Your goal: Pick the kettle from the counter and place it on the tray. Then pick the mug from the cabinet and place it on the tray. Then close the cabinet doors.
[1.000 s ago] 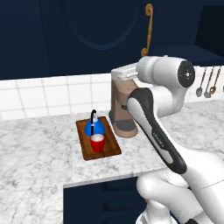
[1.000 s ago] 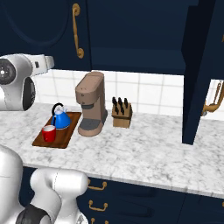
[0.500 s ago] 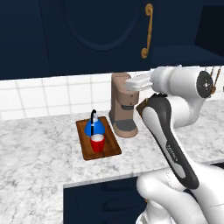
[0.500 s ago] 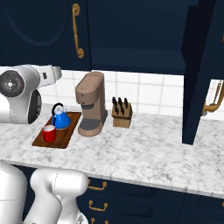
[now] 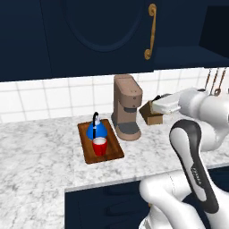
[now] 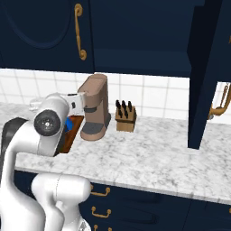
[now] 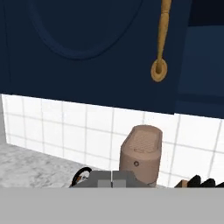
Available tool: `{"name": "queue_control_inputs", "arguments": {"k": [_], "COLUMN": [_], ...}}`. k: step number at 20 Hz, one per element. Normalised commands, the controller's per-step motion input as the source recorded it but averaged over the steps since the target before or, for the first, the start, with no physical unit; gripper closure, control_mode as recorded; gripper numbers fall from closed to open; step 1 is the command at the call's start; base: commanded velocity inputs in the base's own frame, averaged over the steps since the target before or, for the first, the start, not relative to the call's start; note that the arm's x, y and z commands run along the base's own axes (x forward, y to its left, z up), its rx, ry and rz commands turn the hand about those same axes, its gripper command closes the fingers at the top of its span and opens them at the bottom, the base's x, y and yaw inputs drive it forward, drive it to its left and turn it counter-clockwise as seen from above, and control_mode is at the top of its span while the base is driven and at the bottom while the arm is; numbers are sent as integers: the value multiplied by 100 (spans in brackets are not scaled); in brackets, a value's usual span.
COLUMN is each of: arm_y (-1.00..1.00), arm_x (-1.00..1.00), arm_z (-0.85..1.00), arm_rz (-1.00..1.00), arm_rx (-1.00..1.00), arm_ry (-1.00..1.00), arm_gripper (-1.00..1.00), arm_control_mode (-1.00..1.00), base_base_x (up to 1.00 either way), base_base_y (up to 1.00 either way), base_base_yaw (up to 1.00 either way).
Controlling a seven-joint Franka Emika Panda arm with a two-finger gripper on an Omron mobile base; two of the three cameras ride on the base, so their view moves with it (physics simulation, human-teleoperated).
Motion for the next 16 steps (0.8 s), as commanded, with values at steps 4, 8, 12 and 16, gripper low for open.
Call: {"name": "queue_control_inputs", "arguments": {"k": [4, 8, 12, 16], "arm_y": [-72, -79, -75, -64], "arm_x": [-11, -8, 0, 0], "arm_z": [-42, -16, -16, -7], "arm_rz": [0, 0, 0, 0], "arm_rx": [1, 2, 5, 9], "arm_ry": [-3, 2, 2, 1], "arm_gripper": [100, 100, 100, 100], "arm_control_mode": [-100, -100, -100, -100], "base_base_x": [0, 0, 0, 0], "base_base_y": [0, 0, 0, 0], "base_base_yaw": [0, 0, 0, 0]}}
